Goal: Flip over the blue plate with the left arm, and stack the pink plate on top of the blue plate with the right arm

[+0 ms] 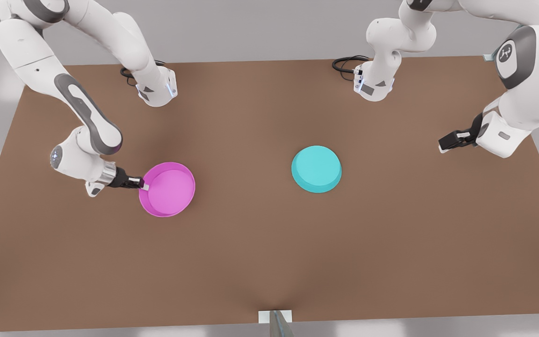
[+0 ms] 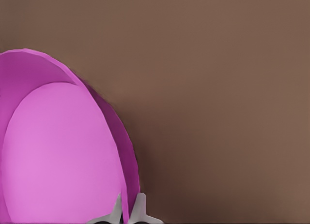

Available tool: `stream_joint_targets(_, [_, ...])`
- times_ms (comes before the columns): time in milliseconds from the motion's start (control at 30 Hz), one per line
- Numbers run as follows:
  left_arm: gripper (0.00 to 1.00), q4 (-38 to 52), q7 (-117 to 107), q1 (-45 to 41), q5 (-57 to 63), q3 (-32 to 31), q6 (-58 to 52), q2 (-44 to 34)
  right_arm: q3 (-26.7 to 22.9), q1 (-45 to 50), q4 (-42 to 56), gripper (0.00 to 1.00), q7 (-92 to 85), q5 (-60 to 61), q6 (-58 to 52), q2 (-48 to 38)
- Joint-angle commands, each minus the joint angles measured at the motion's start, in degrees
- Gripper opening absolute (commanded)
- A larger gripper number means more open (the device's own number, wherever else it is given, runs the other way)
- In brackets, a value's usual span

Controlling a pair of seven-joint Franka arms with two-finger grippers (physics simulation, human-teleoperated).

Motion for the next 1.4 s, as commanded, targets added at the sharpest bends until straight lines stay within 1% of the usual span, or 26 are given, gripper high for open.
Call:
stream_joint_targets(0, [1.00,0.00,0.04,0.07,-0.03,0.01,0.00,-0.01,-0.04,0.59,0.00,0.21,0.70,-0.02,-0.08,-0.41])
stream_joint_targets(167, [1.00,0.00,-0.05,-0.10,0.05,0.09,0.00,0.17,-1.10,17.29,1.84,0.21,3.16,15.54,0.09,-6.22])
stream_joint_targets(200, [1.00,-0.09,0.04,0.07,0.06,0.01,0.00,-0.10,-4.16,23.53,2.63,0.21,3.86,19.06,0.18,-7.45])
stream_joint_targets(267, [1.00,-0.17,-0.05,-0.02,0.06,0.09,0.00,0.08,-13.48,37.76,6.15,0.21,6.06,23.37,0.00,-7.80])
stream_joint_targets(300, [1.00,-0.17,0.04,0.16,0.05,0.01,0.00,-0.01,-19.37,45.41,7.47,0.21,6.50,25.39,-0.08,-7.80])
stream_joint_targets(367, [1.00,-0.26,0.04,0.16,0.06,0.01,0.00,-0.10,-26.93,56.75,9.75,0.21,7.73,29.61,0.18,-7.54])
stream_joint_targets(433, [1.00,-0.26,-0.05,-0.01,0.05,0.01,-0.09,0.08,-38.09,71.96,12.65,0.21,8.79,34.97,0.53,-7.10])
stream_joint_targets(467, [1.00,-0.26,-0.14,-0.10,-0.12,0.01,-0.09,0.08,-41.61,77.23,13.88,0.21,9.23,37.17,0.53,-6.75])
stream_joint_targets(567, [1.00,-0.26,-0.05,-0.02,0.14,0.01,-0.18,0.25,-55.32,95.25,18.54,0.21,12.65,41.30,0.09,-5.08])
stream_joint_targets(633, [1.00,-0.26,0.13,0.16,0.06,0.01,-0.18,-0.01,-58.93,100.88,21.53,0.21,16.78,41.30,-1.22,-4.11])
stream_joint_targets(667, [1.00,-0.26,0.21,0.16,0.14,0.01,-0.18,-0.01,-61.65,105.01,22.15,0.21,18.81,41.39,-1.49,-3.76])
stream_joint_targets(767, [1.00,-0.26,0.13,0.16,0.06,0.01,-0.18,0.08,-64.64,112.30,23.73,0.21,23.11,42.35,-2.11,-3.58])
stream_joint_targets(800, [1.00,-0.26,0.13,0.07,-0.03,0.01,-0.18,0.08,-66.91,115.28,24.78,0.21,24.43,42.44,-2.19,-2.71])
stream_joint_targets(833, [1.00,-0.26,0.04,0.07,0.06,0.09,-0.18,0.08,-69.91,119.16,27.94,0.21,26.80,42.44,-2.28,-0.51])
stream_joint_targets(867, [1.00,-0.26,0.04,0.16,0.06,0.01,-0.18,0.08,-71.14,121.00,30.58,0.21,28.73,42.44,-2.98,1.86])
stream_joint_targets(900, [1.00,-0.26,0.04,0.16,0.06,0.01,-0.18,0.08,-75.44,125.65,32.69,0.21,30.49,42.44,-4.03,3.97])
stream_joint_targets(933, [1.00,-0.35,0.04,0.16,0.06,0.01,-0.26,0.08,-77.56,127.68,33.83,0.21,31.46,42.44,-4.83,4.94])
stream_joint_targets(1000, [1.00,-0.35,0.04,0.16,0.06,0.09,-0.26,-0.01,-78.18,128.66,37.18,0.21,34.10,42.44,-4.92,8.02])
stream_joint_targets(1067, [1.00,-0.35,0.04,0.16,0.06,0.09,-0.26,-0.01,-81.69,132.43,39.37,0.21,36.38,42.79,-4.92,10.13])
stream_joint_targets(1200, [1.00,-0.35,0.04,0.25,0.06,0.09,-0.26,-0.01,-81.87,132.87,42.10,0.21,38.67,43.06,-4.83,12.76])
stream_joint_targets(1367, [1.00,-0.35,0.04,0.25,0.14,0.09,-0.26,0.08,-81.87,134.02,42.36,0.21,38.67,43.41,-4.83,13.91])
